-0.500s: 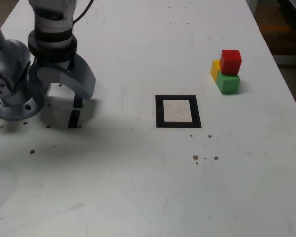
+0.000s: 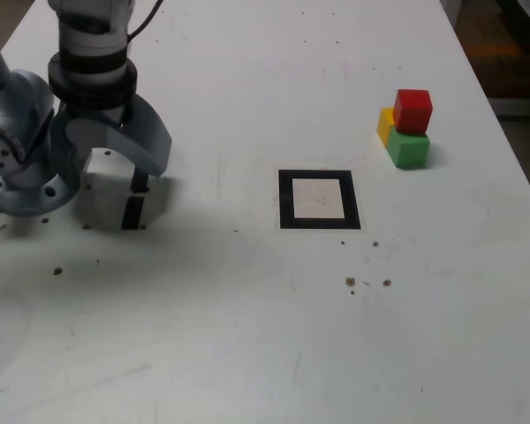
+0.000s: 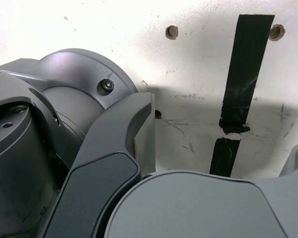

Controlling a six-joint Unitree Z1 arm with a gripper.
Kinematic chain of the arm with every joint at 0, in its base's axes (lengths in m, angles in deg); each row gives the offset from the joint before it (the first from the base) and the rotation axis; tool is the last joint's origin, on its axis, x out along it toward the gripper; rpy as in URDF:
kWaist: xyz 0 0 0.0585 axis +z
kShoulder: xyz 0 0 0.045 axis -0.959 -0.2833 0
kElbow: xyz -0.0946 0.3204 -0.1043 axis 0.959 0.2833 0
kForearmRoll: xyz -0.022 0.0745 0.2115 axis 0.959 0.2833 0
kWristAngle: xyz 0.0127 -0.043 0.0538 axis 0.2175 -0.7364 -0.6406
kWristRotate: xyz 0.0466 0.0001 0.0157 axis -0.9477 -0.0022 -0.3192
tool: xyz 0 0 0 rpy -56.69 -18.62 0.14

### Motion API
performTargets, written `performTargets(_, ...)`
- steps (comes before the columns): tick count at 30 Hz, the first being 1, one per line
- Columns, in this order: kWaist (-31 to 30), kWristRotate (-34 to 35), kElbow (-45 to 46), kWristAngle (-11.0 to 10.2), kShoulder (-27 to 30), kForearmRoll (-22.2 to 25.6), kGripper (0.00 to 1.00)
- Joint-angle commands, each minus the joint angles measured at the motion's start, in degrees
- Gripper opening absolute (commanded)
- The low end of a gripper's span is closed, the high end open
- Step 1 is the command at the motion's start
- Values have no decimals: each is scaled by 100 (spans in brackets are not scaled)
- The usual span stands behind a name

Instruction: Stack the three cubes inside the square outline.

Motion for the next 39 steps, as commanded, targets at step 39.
performTargets(39, 79, -476, -8471, -1134, -3161, 3487, 97)
